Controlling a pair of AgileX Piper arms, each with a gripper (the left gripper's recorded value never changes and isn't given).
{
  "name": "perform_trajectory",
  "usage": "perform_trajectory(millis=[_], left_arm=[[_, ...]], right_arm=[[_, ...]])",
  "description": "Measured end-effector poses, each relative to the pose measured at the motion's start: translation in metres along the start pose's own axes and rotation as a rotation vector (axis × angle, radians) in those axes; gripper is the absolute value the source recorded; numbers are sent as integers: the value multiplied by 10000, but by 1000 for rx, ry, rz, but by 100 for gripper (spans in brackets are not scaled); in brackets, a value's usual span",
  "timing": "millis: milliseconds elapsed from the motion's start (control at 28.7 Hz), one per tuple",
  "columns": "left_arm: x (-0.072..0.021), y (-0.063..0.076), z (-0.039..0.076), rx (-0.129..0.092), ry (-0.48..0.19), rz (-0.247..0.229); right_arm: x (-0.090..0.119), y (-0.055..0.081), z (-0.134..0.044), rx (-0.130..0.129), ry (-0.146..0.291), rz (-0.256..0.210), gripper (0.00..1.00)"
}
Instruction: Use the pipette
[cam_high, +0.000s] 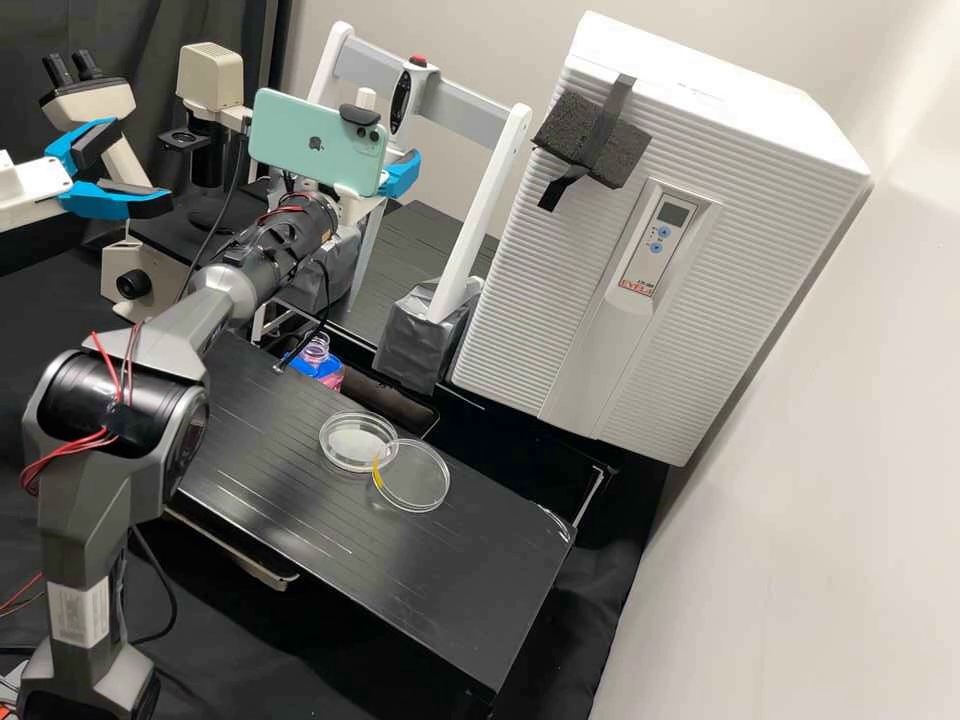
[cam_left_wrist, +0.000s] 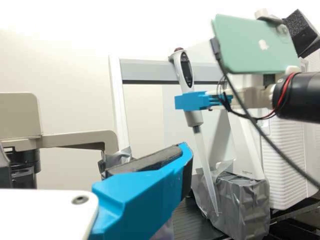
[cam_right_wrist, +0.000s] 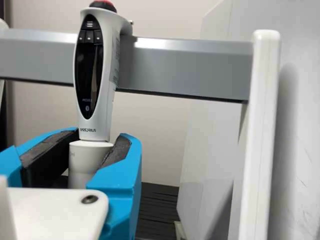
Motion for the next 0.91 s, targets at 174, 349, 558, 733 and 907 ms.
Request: perform_trajectory(millis=[174, 349, 558, 733, 907], left_arm=[[0, 0, 0, 0, 0, 0], [11, -38, -10, -1, 3, -13], [26, -90, -23, -3, 7, -29], [48, -179, -45, -6, 13, -58], [78, -318, -68, -13, 21, -102]], right_arm=[[-112, 147, -76, 59, 31, 24, 0], [-173, 235, -153, 42, 66, 42, 0], [-253, 254, -160, 28, 78, 59, 0], [-433, 204, -165, 53, 105, 124, 0], [-602, 128, -116, 65, 125, 226, 0]])
